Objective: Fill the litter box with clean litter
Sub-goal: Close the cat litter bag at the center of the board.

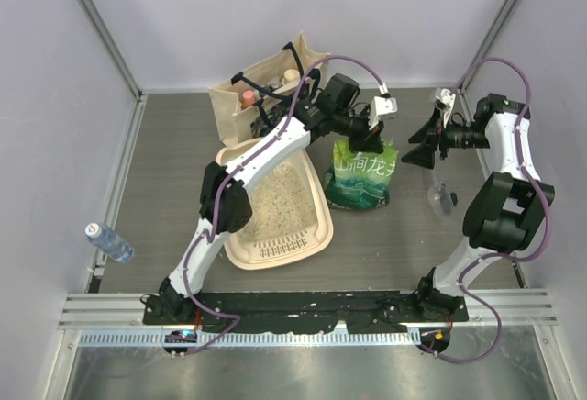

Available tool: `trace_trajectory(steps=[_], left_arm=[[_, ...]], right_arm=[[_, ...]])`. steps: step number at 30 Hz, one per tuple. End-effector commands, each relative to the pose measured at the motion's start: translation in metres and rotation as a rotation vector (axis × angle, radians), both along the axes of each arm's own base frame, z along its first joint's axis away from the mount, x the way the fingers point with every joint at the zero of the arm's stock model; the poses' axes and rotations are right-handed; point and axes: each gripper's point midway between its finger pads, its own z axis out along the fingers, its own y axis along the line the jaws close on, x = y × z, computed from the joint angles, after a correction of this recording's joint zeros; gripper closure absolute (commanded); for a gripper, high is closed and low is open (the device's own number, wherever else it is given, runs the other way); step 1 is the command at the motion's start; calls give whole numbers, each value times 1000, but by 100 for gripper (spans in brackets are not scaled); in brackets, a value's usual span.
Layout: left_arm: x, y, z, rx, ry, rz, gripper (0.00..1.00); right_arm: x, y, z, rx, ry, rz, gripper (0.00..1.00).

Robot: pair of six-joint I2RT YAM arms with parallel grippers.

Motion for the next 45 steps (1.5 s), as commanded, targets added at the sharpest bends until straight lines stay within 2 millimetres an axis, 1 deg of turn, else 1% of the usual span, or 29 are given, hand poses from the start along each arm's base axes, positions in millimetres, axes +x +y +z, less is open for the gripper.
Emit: trace_trajectory(steps=[1,3,4,5,7,10,12,13,15,18,19,20,24,26,29,31,32,35,36,39,42,43,45], left_arm=[[4,21,21,8,-6,35,100],[4,21,30,-12,5,37,100],[4,21,30,-15,4,34,100],[5,21,30,-16,1,35,100],[5,21,29,-14,3,35,100],[4,21,28,-12,13,31,100],[-1,19,34,-28,29,15,100],[-3,19,37,-36,38,7,100],[-10,17,43,-55,76,-13,100],[-17,17,47,-64,116,-24,100],[-18,17,48,-65,121,-26,100],[-19,17,48,-65,126,-28,100],[-21,18,49,-65,137,-30,100],[-24,19,48,-59,150,-34,100],[-28,19,51,-69,163,-54,100],[-28,18,53,-75,169,-57,100],[-29,17,54,-78,172,-63,100],[-29,17,55,-82,171,-66,100],[-28,18,55,-81,170,-61,100],[-28,18,54,-79,172,-60,100],[-28,18,57,-83,162,-60,100],[-27,18,58,-87,157,-58,100],[-24,19,58,-88,150,-52,100]], right_arm=[[-43,24,28,85,50,32,14],[-52,28,30,69,-4,55,12],[-55,30,23,81,5,62,11],[-56,32,22,94,16,62,11],[-53,35,19,144,29,58,10],[-48,41,23,156,-15,89,10],[-46,45,20,140,-58,125,10],[-43,45,15,132,-62,138,9],[-39,48,11,132,-62,155,9],[-29,46,7,118,-77,169,9],[-26,45,9,102,-95,174,9],[-24,43,5,86,-89,179,9],[-16,37,3,55,-101,182,9],[-12,34,5,36,-115,185,9],[-8,32,8,17,-143,190,9],[-9,38,9,23,-151,206,9],[-11,47,8,17,-152,236,9],[-21,60,1,2,-143,290,9],[-24,68,0,5,-133,311,9],[-28,72,-4,4,-115,325,11],[-27,68,-10,-30,-99,330,18],[-27,66,-12,-39,-90,329,23],[-28,62,-14,-49,-68,315,28]])
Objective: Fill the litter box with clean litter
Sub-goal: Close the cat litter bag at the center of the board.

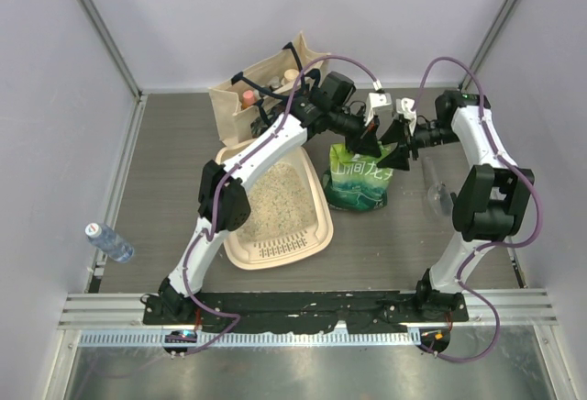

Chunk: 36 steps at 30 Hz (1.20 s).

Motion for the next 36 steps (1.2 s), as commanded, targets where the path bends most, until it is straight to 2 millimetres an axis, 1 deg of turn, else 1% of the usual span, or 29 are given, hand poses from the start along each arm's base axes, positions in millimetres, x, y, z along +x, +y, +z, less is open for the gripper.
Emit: trace_trajectory(steps=[1,3,4,5,7,8,10,11,14,15,18,20,23,25,26,27,29,30,32,33,34,35,36], left_arm=[[-8,9,53,-82,-39,-22,100],[-3,10,54,-87,-48,-13,100],[-1,10,54,-87,-51,-7,100],[0,10,55,-90,-52,-2,100],[3,10,58,-98,-52,6,100],[3,9,58,-101,-52,4,100],[3,8,57,-103,-45,4,100],[2,8,57,-102,-42,4,100],[3,8,56,-101,-37,8,100],[3,8,57,-102,-36,8,100],[3,8,56,-99,-24,11,100],[4,8,56,-102,-15,14,100],[3,8,56,-104,8,14,100],[3,6,59,-116,14,10,100],[3,5,58,-116,19,12,100],[4,6,60,-121,21,14,100],[6,5,59,-120,23,20,100],[8,6,59,-122,28,31,100],[11,7,61,-126,30,41,100],[15,8,62,-128,31,55,91],[18,9,63,-126,34,80,78],[24,11,64,-125,31,105,66],[32,13,68,-136,19,130,52]], right_arm=[[-24,-13,-2,-8,161,-39,34],[-17,-19,0,35,195,-83,40],[-13,-27,0,46,217,-119,46],[-11,-30,0,52,227,-132,49],[-8,-34,1,75,235,-150,50],[-7,-34,2,90,239,-155,50],[-6,-26,8,147,252,-157,49],[-7,-19,9,158,261,-141,49],[-11,-7,6,175,282,-111,50],[-13,-5,5,183,289,-108,49],[-16,0,9,202,287,-103,45],[-16,0,13,210,275,-104,44],[-18,0,17,204,239,-95,39],[-19,0,16,199,234,-91,38],[-18,-1,14,196,243,-94,42],[-16,-1,13,191,246,-95,55],[-15,-2,9,183,283,-103,68],[-13,-4,4,171,300,-107,78],[-12,-5,1,170,334,-119,85],[-12,-5,0,181,350,-122,92],[-11,-5,0,192,359,-128,96],[-11,-5,1,207,384,-138,99],[-10,-4,3,223,403,-146,99]])
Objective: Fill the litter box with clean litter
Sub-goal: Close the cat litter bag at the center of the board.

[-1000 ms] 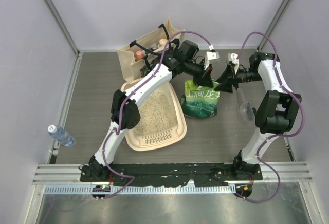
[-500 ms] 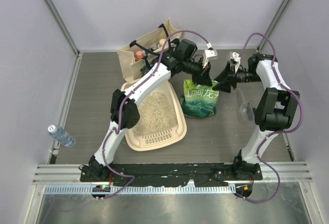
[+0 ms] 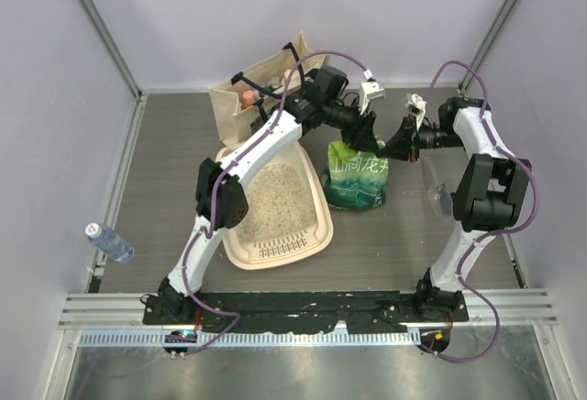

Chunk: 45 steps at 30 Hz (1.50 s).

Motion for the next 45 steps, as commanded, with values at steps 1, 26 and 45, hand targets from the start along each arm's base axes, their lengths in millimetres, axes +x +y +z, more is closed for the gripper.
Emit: trace_trajectory(steps=[1,26,45], left_arm=[[20,8,74,-139,-74,84,47],[35,95,42,-87,-112,330,25],[21,57,31,-196,230,237,100]], right_arm=[[-11,1,10,86,216,-44,99],[-9,-6,54,118,480,-161,99],[-1,-29,73,180,523,-248,82]])
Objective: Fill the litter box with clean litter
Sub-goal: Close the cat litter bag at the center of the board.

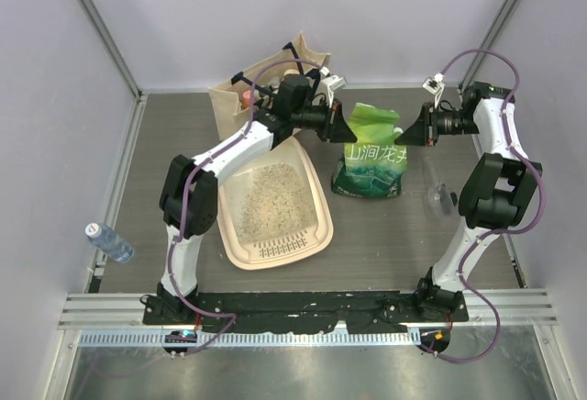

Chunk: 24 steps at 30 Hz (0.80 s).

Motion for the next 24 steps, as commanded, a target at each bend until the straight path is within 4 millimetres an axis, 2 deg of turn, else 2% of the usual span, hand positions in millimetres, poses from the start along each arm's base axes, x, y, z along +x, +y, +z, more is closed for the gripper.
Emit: trace_trajectory(steps=[1,4,9,17,18,19,20,22,24], left_arm=[[-8,6,23,-70,41,-32,100],[-8,7,11,-57,71,-35,100],[1,7,1,-38,77,-10,100],[13,12,-10,-5,80,2,100],[14,13,-10,-2,76,1,100],[15,15,-11,2,82,4,100],[16,17,-11,4,83,5,100],[16,20,-12,8,93,6,100],[15,24,-9,7,103,6,100]], right_arm=[[-25,19,55,239,119,-32,78],[-29,21,50,252,108,-21,68],[-28,25,31,260,121,-3,71],[-40,27,9,243,130,13,59],[-40,27,8,243,132,13,66],[-39,26,8,246,143,8,87],[-35,24,10,252,153,-1,93],[-25,19,13,331,236,-49,99],[-10,6,18,416,284,-104,99]])
